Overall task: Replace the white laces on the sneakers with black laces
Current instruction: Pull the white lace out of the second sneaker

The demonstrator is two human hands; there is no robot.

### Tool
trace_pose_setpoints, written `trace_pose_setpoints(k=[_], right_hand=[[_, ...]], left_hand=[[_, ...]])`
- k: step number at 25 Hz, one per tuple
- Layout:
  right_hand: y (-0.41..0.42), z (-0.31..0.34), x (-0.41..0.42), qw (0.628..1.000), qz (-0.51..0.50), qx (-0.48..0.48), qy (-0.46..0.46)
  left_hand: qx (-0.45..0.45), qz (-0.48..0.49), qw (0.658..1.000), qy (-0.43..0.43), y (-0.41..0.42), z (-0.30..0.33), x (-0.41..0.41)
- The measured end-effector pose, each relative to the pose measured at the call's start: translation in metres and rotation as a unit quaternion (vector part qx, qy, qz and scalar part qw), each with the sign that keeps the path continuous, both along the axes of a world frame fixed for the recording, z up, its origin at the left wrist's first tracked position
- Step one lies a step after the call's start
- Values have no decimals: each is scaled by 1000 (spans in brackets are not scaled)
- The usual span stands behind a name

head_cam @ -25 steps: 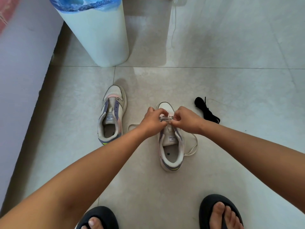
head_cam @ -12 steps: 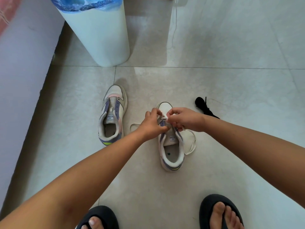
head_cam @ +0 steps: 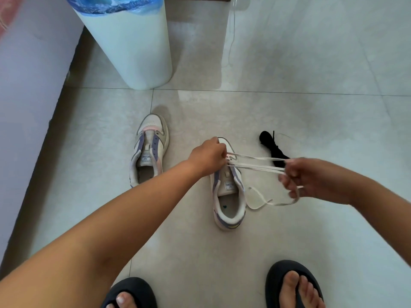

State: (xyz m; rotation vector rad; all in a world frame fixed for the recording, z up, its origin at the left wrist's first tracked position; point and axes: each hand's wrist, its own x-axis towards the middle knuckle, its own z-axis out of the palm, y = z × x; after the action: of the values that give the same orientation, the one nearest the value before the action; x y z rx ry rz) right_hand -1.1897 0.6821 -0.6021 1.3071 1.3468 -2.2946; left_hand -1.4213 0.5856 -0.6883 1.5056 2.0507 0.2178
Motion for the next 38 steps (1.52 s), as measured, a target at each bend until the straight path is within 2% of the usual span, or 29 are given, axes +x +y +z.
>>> trace_pose_setpoints(k=[2, 4, 5, 7, 8, 10, 12, 13, 14, 15, 17, 18, 22, 23, 25, 27, 31, 33, 35, 38], right_hand=[[21, 9, 25, 999, -29, -25, 4], [38, 14, 52, 995, -4, 29, -92], [45, 15, 62, 982, 50, 78, -163], [54, 16, 70, 917, 169, 226, -282], [54, 11, 66, 882, 180, 309, -307], [40, 0, 40, 842, 161, 432, -281], [5, -10, -4, 854, 165, 449, -204], [-14, -18, -26, 859, 200, 436, -177], [-30, -30, -45, 848, 252, 435, -167], [-40, -42, -62, 819, 306, 452, -177], [-45, -58, -87, 712, 378, 552, -215], [-42, -62, -93, 670, 392, 590, -225], [-37, -67, -94, 575, 450, 638, -245], [-40, -66, -96, 571, 457, 638, -240], [-47, -63, -105, 587, 445, 638, -225], [-44, -59, -115, 598, 430, 634, -234], [-26, -54, -110, 595, 434, 624, -261], [-24, -53, -102, 601, 427, 622, -263], [-24, -53, -89, 622, 423, 602, -267], [-16, -54, -62, 647, 415, 565, -299]], left_hand=[[-11, -52, 996, 76, 4, 2, 4], [-18, -84, 987, 133, 7, 1, 5], [-21, -93, 984, 153, 7, 1, 5], [-26, -88, 981, 169, 6, 1, 4], [-31, -73, 983, 165, 5, 2, 2], [-40, -32, 988, 149, 3, 4, -4], [-51, 10, 989, 139, 1, 4, -10], [-54, 27, 989, 138, 0, 3, -14], [-55, 40, 988, 138, 0, 1, -17], [-54, 46, 988, 137, -1, 0, -20], [-51, 37, 989, 136, -1, -2, -23], [-50, 28, 989, 135, -2, -2, -24], [-34, 11, 991, 131, -3, 6, -33], [-26, 17, 990, 135, 0, 13, -40], [-8, 27, 989, 144, 9, 29, -56], [13, -8, 987, 161, 17, 41, -66], [38, -79, 977, 196, 20, 50, -67], [55, -66, 971, 224, 19, 58, -80], [56, -31, 969, 238, 18, 69, -104], [44, 61, 962, 264, 5, 83, -150]])
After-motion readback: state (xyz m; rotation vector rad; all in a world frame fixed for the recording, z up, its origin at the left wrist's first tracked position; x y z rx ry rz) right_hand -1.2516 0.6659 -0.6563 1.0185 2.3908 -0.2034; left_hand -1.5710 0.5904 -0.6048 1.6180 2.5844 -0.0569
